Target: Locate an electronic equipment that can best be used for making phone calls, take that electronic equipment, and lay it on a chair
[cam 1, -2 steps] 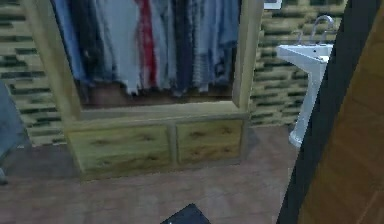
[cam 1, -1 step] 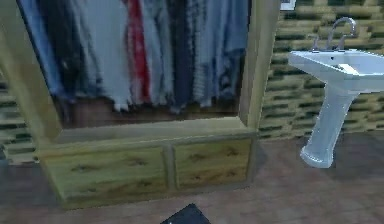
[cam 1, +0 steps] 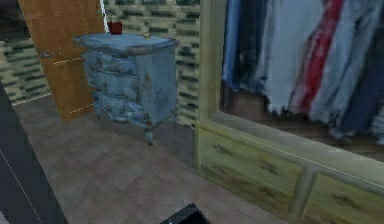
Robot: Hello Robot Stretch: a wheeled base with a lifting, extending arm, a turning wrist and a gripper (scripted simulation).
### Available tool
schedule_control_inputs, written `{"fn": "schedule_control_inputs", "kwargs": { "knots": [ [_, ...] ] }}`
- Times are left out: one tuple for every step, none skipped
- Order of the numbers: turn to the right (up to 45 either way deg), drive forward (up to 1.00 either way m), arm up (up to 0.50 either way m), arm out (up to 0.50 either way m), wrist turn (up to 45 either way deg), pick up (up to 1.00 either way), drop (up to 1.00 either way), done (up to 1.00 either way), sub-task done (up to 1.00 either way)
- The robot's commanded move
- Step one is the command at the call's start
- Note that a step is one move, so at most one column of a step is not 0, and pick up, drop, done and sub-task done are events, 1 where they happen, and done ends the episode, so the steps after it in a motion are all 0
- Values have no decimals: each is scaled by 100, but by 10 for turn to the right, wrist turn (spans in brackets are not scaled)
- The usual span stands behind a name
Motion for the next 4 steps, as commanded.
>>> {"fn": "schedule_control_inputs", "kwargs": {
  "knots": [
    [-60,0,0,0,0,0,0,0,0],
    [-30,0,0,0,0,0,0,0,0],
    [0,60,0,0,0,0,0,0,0],
    [-450,0,0,0,0,0,0,0,0]
  ]
}}
